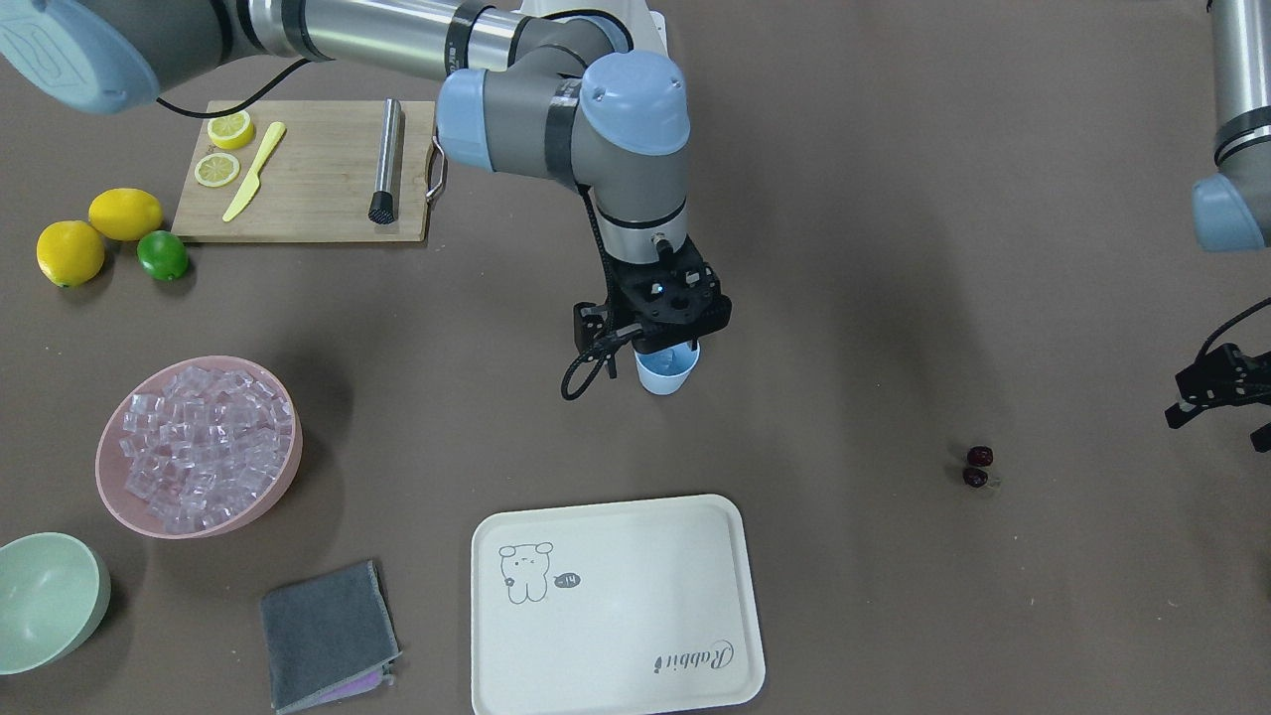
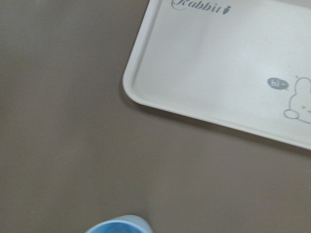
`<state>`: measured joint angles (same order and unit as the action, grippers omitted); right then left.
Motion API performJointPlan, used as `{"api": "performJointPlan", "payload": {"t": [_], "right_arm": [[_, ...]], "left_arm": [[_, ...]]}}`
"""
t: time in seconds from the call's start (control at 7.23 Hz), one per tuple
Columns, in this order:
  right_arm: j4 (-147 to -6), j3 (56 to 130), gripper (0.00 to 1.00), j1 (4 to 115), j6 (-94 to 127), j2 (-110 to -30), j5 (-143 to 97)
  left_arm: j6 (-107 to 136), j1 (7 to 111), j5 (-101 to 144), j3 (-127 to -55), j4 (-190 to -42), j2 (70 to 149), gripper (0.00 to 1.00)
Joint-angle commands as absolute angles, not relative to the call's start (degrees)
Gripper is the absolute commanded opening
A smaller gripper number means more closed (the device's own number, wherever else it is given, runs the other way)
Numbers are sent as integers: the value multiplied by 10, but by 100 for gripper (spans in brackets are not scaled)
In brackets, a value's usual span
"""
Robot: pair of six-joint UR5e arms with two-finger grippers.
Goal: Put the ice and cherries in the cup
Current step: 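Release the ice into the cup and withdraw the right gripper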
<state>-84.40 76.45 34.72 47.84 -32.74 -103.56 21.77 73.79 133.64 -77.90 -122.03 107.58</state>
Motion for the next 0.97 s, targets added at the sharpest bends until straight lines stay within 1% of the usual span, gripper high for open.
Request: {"api": "performJointPlan", "payload": {"t": [0.0,0.42,0.55,0.69,0.83], "right_arm": [[-839,848,98,436,345,-460,-1122],[-747,921,98,566,185,-666,-1233],[-744,939,98,601,143,-705,-1258],[-744,957,98,632,110,-738,-1279],[-750,967,98,671,100,-750,-1316]], "left_arm": [[290,671,1289,-781,-1227,1117,97],[300,611,1218,-758,-1227,1141,97],[301,594,1194,-738,-1227,1160,97],[301,589,1191,-734,-1239,1161,97],[303,586,1191,-734,-1240,1159,97]]}}
